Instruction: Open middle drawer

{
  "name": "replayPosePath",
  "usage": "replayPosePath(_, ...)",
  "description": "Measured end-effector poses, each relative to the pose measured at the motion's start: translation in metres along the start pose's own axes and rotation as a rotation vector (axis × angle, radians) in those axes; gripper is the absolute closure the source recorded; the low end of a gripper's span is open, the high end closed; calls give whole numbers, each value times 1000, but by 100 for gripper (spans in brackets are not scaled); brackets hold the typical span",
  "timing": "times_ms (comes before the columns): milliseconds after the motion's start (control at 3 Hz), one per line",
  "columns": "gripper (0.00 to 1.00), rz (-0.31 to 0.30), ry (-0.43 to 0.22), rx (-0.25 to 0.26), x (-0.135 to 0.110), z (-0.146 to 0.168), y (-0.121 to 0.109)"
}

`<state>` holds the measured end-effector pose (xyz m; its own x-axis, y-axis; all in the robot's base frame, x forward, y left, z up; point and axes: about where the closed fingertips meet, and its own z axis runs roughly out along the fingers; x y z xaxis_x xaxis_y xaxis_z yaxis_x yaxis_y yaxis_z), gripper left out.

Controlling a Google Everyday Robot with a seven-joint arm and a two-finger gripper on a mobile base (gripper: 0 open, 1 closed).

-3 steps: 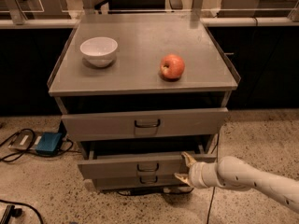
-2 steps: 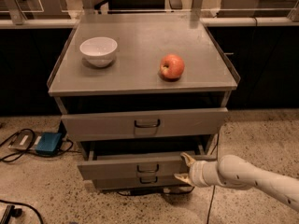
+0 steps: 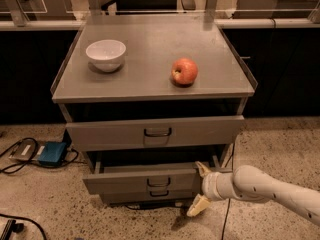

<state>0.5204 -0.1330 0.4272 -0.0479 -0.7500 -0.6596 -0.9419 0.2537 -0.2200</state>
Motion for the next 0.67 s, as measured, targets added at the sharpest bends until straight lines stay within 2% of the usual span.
replayPosePath(333, 0, -3, 3, 3, -2, 3, -4)
replayPosePath(667, 0, -26, 24, 12, -13, 15, -33)
